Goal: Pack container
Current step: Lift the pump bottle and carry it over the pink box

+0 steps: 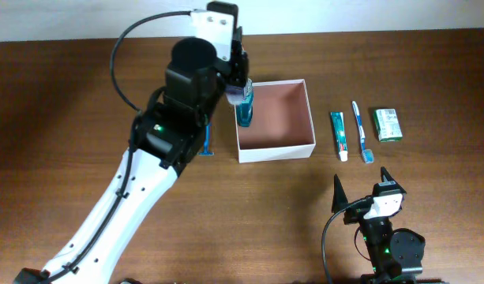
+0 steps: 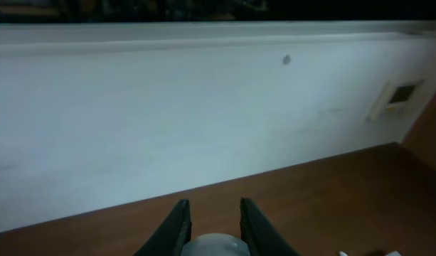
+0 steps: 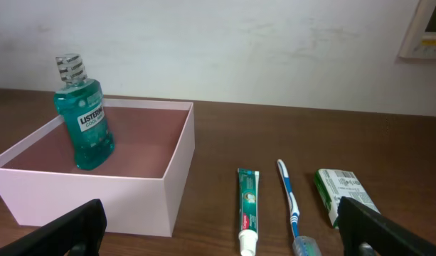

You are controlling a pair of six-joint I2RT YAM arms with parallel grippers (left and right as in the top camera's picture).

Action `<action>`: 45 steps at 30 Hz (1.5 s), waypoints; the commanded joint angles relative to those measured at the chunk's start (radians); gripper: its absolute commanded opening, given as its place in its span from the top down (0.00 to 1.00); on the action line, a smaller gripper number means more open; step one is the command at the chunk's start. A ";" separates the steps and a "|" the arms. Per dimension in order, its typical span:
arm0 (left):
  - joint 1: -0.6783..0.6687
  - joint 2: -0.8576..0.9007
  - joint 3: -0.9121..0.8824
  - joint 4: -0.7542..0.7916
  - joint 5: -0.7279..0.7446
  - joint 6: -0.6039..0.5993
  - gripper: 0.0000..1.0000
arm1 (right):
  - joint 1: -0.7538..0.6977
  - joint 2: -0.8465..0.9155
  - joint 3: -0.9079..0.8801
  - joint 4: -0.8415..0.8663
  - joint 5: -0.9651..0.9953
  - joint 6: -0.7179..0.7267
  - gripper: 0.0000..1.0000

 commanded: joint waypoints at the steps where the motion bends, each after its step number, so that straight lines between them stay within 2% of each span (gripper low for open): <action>1: -0.045 0.006 0.025 0.046 -0.007 0.006 0.80 | -0.002 -0.012 -0.007 -0.003 0.012 0.006 0.01; 9: -0.132 0.123 0.025 0.154 -0.007 0.006 0.79 | -0.002 -0.012 -0.007 -0.003 0.012 0.006 0.01; 19: -0.136 0.316 0.025 0.315 -0.029 0.006 0.79 | -0.002 -0.012 -0.007 -0.003 0.012 0.006 0.01; 26: -0.134 0.389 0.025 0.303 -0.132 0.006 0.79 | -0.002 -0.012 -0.007 -0.003 0.012 0.006 0.01; 45: -0.072 0.495 0.025 0.260 -0.132 0.006 0.79 | -0.002 -0.012 -0.007 -0.003 0.012 0.006 0.02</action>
